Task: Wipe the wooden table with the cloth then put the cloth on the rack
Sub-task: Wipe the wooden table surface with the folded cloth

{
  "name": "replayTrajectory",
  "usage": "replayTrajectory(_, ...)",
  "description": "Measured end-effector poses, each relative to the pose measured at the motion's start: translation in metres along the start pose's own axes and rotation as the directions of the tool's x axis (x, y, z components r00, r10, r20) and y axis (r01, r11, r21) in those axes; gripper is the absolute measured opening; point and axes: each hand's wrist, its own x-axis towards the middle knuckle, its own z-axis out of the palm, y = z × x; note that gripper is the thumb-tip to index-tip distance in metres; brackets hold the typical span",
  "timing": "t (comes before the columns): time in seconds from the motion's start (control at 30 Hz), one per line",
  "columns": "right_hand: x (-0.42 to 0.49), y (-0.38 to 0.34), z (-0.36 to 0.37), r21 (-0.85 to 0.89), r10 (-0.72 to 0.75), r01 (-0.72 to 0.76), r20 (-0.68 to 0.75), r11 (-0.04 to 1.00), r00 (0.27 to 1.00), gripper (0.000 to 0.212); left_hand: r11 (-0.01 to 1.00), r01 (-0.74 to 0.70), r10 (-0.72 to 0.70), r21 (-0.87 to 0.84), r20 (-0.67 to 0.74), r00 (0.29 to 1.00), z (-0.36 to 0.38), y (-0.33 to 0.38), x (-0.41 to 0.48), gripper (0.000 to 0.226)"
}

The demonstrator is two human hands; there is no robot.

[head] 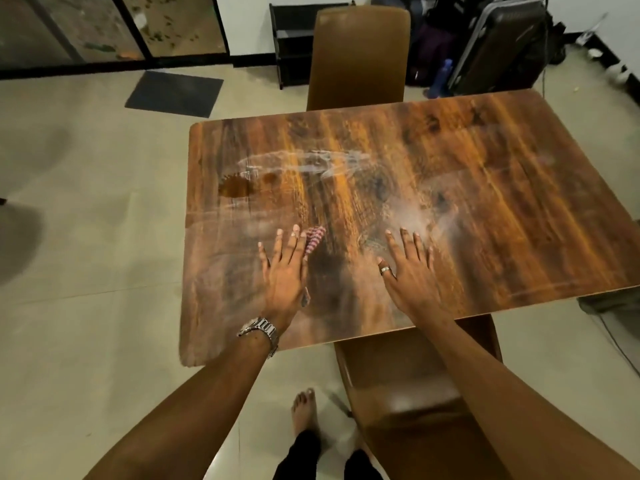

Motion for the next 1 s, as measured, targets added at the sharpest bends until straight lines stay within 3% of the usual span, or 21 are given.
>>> replayTrajectory(0.2, 0.016, 0.068, 0.065, -0.047, 0.049, -0.043, 0.134, 0.998, 0.99, 0.066, 0.997, -0.076, 0.08, -0.03, 0.192, 0.978, 0.095, 0.032, 0.003, 0.059)
replayTrajectory(0.37, 0.017, 0.126, 0.09, -0.041, 0.091, -0.086, 0.152, 0.995, 0.984, 0.064, 0.997, 0.011, -0.02, 0.083, 0.104, 0.994, 0.129, 0.055, 0.006, 0.056)
replayTrajectory(0.57, 0.031, 0.178, 0.085, -0.008, 0.129, -0.129, 0.072, 0.992, 0.989, 0.058, 0.996, 0.091, -0.088, -0.018, 0.115, 0.989, 0.158, 0.147, 0.027, 0.056)
replayTrajectory(0.8, 0.028, 0.229, 0.078, 0.039, 0.171, -0.172, 0.016, 0.984, 0.985, 0.063, 0.992, 0.028, -0.002, -0.125, 0.205, 0.979, 0.198, 0.296, 0.036, 0.057)
replayTrajectory(1.0, 0.006, 0.259, 0.082, 0.145, 0.165, -0.163, -0.004, 0.976, 0.986, 0.064, 0.997, -0.042, 0.061, -0.07, 0.286, 0.956, 0.209, 0.325, 0.0, 0.061)
